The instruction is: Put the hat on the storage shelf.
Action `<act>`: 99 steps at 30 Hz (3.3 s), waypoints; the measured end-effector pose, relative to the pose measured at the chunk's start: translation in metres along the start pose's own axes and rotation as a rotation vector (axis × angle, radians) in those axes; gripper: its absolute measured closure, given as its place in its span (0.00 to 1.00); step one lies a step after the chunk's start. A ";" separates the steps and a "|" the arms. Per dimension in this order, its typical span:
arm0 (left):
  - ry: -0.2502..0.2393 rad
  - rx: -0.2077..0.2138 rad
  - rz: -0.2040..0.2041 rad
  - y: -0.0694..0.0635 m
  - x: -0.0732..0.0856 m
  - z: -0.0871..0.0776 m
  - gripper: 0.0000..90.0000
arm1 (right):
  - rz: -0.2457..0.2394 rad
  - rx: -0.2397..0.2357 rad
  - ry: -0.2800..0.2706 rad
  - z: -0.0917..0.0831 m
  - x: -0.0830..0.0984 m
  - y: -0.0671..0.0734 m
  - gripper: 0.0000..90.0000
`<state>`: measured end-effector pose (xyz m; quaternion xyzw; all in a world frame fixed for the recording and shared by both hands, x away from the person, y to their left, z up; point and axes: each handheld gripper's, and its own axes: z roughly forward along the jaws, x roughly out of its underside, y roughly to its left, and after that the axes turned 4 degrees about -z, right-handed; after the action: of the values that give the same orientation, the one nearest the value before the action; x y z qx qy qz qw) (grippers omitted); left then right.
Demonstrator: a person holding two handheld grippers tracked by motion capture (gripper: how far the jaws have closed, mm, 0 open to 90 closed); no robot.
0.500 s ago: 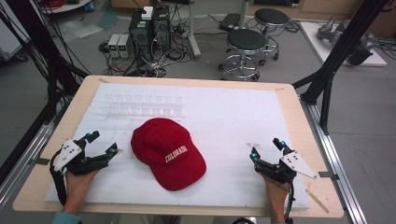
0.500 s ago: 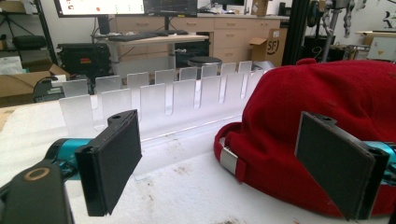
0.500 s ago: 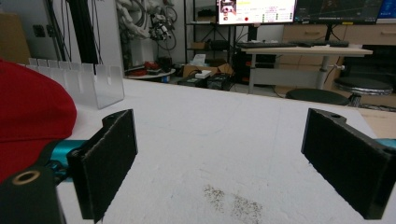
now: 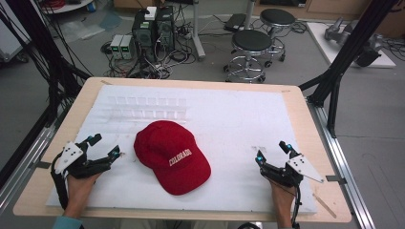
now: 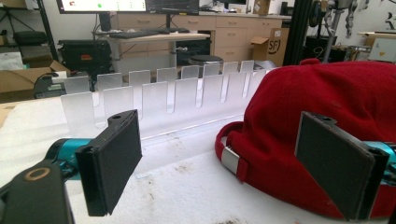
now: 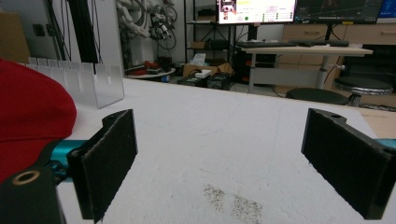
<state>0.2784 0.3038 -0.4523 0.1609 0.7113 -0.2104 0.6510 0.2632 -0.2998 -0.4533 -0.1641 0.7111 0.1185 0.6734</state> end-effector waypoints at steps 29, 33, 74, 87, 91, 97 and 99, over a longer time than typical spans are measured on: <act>0.148 0.275 0.049 0.002 -0.068 0.044 0.17 | 0.000 0.001 0.005 0.001 0.000 0.000 0.11; 0.188 0.312 0.058 0.002 -0.078 0.059 0.17 | -0.001 0.001 0.006 0.001 0.000 0.000 0.11; 0.485 0.465 0.025 -0.020 -0.046 0.137 0.23 | -0.002 0.004 0.005 0.001 0.000 0.000 0.11; 0.599 0.509 -0.046 -0.019 -0.037 0.143 0.70 | -0.001 0.005 0.005 0.001 0.000 0.000 0.11; 0.629 0.514 -0.055 -0.024 -0.037 0.143 0.90 | 0.000 0.004 0.005 0.001 0.000 0.000 0.11; 0.624 0.495 -0.069 -0.027 -0.042 0.140 0.94 | 0.003 0.006 0.006 0.000 0.000 0.001 0.11; 0.612 0.488 -0.067 -0.027 -0.046 0.137 0.95 | 0.001 0.006 0.006 0.000 0.000 0.001 0.11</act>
<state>0.3875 0.2129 -0.4133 0.3432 0.8065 -0.3367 0.3440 0.2633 -0.2990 -0.4532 -0.1618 0.7134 0.1163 0.6718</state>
